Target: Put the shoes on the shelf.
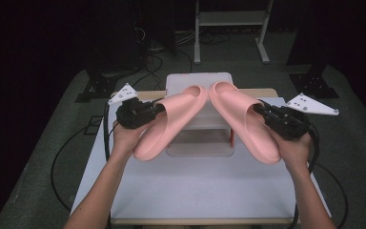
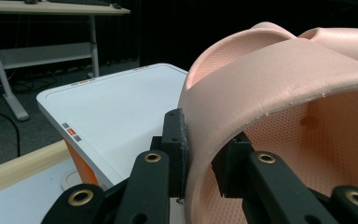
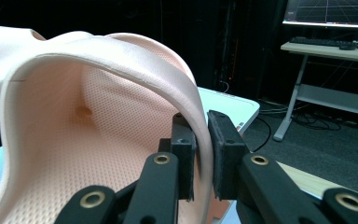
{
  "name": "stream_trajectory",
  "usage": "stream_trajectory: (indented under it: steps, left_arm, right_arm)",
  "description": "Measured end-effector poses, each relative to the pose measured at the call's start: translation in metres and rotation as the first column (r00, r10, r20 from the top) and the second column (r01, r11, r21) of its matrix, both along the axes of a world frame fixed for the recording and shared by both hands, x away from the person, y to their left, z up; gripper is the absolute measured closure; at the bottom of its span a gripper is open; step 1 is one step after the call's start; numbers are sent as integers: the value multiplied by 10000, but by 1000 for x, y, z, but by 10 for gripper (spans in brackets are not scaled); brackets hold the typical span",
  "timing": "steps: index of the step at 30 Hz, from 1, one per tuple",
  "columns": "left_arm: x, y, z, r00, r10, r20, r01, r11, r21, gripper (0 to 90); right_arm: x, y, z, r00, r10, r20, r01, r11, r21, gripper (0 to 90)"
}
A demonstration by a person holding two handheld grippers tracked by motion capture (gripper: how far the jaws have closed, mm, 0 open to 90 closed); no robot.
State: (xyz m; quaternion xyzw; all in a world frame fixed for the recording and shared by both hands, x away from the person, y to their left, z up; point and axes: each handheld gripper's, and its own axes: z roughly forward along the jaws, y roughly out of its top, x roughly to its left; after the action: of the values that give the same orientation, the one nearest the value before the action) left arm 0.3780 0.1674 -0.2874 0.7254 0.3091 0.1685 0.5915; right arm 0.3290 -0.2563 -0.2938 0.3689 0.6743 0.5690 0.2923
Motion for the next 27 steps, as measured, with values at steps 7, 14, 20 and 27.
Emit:
stream_trajectory:
  steps: [7, 14, 20, 27]
  left_arm:
    - [8, 0, 2, 9998, 183, -60, -183, 9998, 35, 763]
    - [13, 0, 2, 9996, 269, -92, -268, 9996, 97, 763]
    - [18, -1, 2, 9993, 341, -129, -339, 9993, 149, 763]
    - [24, -2, 5, 9988, 463, -155, -460, 9987, 224, 763]
  right_arm:
    - [6, -1, 2, 9999, -166, 44, 165, 9998, 90, 807]
    - [11, 2, 4, 9998, -184, 44, 184, 9998, 51, 807]
    - [15, 6, 5, 9998, -178, 37, 178, 9998, -87, 807]
    - [20, 9, 7, 9997, -243, 2, 243, 9996, -151, 805]
